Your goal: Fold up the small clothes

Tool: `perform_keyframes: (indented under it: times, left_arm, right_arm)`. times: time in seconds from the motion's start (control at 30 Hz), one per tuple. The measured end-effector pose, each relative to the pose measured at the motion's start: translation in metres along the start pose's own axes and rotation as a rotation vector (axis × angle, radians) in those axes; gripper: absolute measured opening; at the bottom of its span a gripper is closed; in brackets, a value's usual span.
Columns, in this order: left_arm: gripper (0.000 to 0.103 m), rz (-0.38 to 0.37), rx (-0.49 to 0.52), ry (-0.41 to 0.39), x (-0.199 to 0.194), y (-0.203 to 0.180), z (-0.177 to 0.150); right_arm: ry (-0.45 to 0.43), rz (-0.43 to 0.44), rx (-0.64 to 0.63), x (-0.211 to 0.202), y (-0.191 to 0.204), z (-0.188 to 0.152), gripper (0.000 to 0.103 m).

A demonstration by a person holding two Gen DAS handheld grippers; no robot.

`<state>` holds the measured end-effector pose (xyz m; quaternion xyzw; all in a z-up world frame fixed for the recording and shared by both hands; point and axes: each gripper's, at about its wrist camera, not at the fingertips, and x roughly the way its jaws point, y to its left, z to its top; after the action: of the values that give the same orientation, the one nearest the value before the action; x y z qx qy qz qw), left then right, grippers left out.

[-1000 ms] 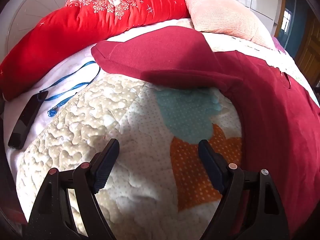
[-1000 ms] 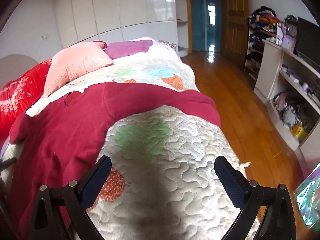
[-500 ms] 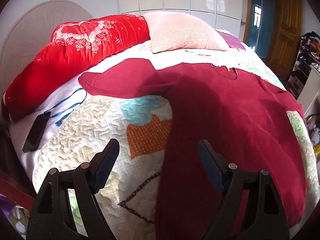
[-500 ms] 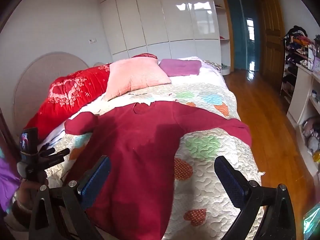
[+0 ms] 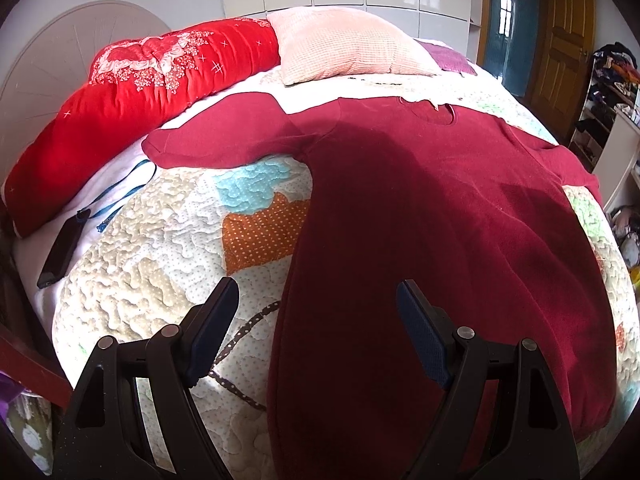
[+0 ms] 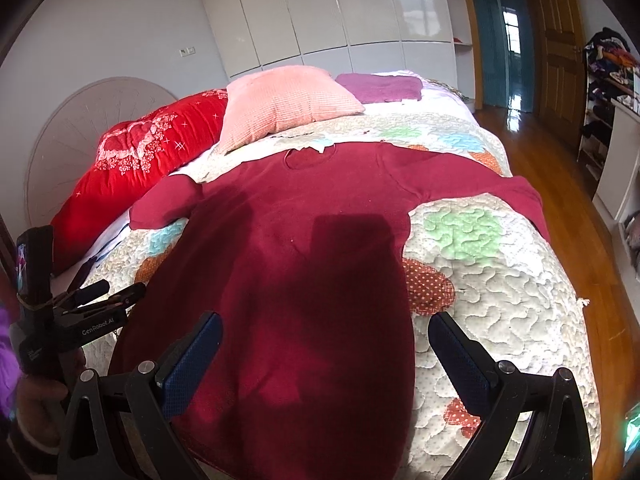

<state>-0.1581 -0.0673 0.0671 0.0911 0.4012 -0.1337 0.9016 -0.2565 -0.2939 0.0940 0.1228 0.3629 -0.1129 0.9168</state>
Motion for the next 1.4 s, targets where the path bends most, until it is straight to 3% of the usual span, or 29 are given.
perform_keyframes:
  times: [0.73,1.4]
  left_arm:
    - [0.081,-0.009,-0.019,-0.022,0.008,-0.005,0.014]
    - [0.081,-0.065,-0.022,-0.031,0.036,-0.021,0.056]
  right_arm:
    - [-0.007,-0.042,-0.035,0.023,0.024,0.014,0.102]
    - [0.018,-0.127,-0.019,0.074,0.029,0.045,0.102]
